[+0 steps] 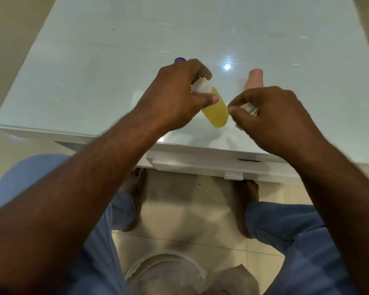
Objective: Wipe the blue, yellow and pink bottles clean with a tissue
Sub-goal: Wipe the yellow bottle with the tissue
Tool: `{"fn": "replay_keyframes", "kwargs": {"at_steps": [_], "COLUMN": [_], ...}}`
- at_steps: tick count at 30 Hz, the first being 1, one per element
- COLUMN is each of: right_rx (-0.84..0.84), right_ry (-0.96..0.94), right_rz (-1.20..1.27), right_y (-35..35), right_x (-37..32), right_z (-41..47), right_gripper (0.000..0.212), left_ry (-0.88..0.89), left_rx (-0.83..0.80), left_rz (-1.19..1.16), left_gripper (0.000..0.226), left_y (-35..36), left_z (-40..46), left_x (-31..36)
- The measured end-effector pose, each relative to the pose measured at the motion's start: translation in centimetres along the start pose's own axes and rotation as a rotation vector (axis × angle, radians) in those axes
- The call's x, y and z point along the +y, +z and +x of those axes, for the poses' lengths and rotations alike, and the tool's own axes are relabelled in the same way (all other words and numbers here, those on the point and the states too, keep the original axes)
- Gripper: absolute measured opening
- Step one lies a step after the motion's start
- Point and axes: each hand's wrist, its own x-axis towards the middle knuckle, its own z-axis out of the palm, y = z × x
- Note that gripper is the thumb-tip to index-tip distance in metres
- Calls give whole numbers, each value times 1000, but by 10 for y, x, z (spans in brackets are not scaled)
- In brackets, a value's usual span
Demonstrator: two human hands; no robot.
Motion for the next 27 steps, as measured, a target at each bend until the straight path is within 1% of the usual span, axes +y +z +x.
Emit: {"fn": "replay_keyframes", "kwargs": {"at_steps": [2,4,9,12,16,20,23,27], "right_rx": [-56,-115,-277,-331,-371,-386,-390,-391], "right_ry": [-1,20,11,-9,-40,-32,-36,-32], "right_rz": [-54,-90,-209,-268,-303,-313,-347,-351], "right_y": [2,2,8,9,11,12,10,10], "right_x": [-6,-10,-17,-21,-18,-13,-12,-13], "right_z": [-2,-3,-9,-12,-13,-11,-10,-9], "right_gripper": [20,22,45,49,51,51,52,51], "left_ry": [-7,1,35,63,101,148,187,258], "left_rx": [-29,-28,31,4,-96,-213,-303,-338], "left_rz": [79,137,219,298,414,673,809,906], "left_gripper": [49,45,47,50,60,64,68,70], "left_y": [6,13,26,33,40,35,30,31], "left_z": [3,7,13,10,10,4,-6,-12], "left_x": [-2,-3,-5,0,7,5,2,-2]}}
